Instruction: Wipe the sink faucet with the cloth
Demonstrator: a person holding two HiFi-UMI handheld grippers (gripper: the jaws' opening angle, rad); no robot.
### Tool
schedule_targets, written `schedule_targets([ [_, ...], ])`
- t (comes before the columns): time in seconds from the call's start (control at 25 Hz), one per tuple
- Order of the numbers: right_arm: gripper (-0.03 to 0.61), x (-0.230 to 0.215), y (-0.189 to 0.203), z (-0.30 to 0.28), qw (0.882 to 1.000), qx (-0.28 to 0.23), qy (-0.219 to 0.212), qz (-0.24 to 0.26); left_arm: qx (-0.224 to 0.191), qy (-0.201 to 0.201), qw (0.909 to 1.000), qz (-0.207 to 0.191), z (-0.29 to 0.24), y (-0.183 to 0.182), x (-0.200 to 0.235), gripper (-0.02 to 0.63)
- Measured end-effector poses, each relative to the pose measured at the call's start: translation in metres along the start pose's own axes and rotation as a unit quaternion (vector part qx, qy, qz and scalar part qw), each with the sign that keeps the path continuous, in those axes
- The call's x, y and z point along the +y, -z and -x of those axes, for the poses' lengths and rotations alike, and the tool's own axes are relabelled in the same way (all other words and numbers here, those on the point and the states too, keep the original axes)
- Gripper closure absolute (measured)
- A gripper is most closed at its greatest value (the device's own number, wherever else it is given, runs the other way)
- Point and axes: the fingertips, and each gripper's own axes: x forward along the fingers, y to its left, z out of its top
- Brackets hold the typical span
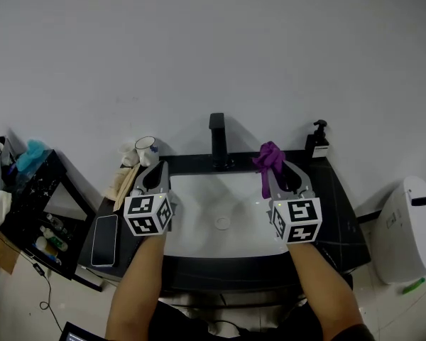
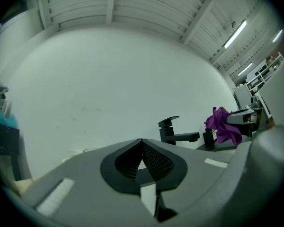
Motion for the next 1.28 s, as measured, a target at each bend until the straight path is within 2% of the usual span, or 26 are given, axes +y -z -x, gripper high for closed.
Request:
schedule_targets([
  [0.24,0.475,0.007,0.012,-0.004,0.999,0.016,-0.031,0.002,0.011,-0.004,0.9999,-0.001,0.001,0.005,-0.011,0.597],
  [0.48,0.484,0.012,0.013,-0.008,0.999,0.02,-0.037,0.022,0.014,0.017,0.9988,-0.045,-0.001,0.004,-0.03,0.597],
  [0.88,0.483,0.015,0.013,-0.008,0.999,0.014,-0.04,0.028,0.016,0.011,0.9991,-0.038,-0.001,0.005,-0.024,0.597],
  [1.12,0.483,0.017,0.013,-0.008,0.998,0.013,-0.043,0.036,0.025,0.009,0.9972,-0.069,-0.003,0.01,-0.027,0.597],
  [1.28,0.483,0.016,0.013,-0.008,0.998,0.012,-0.043,0.038,0.029,0.014,0.9967,-0.074,-0.004,0.012,-0.03,0.597],
])
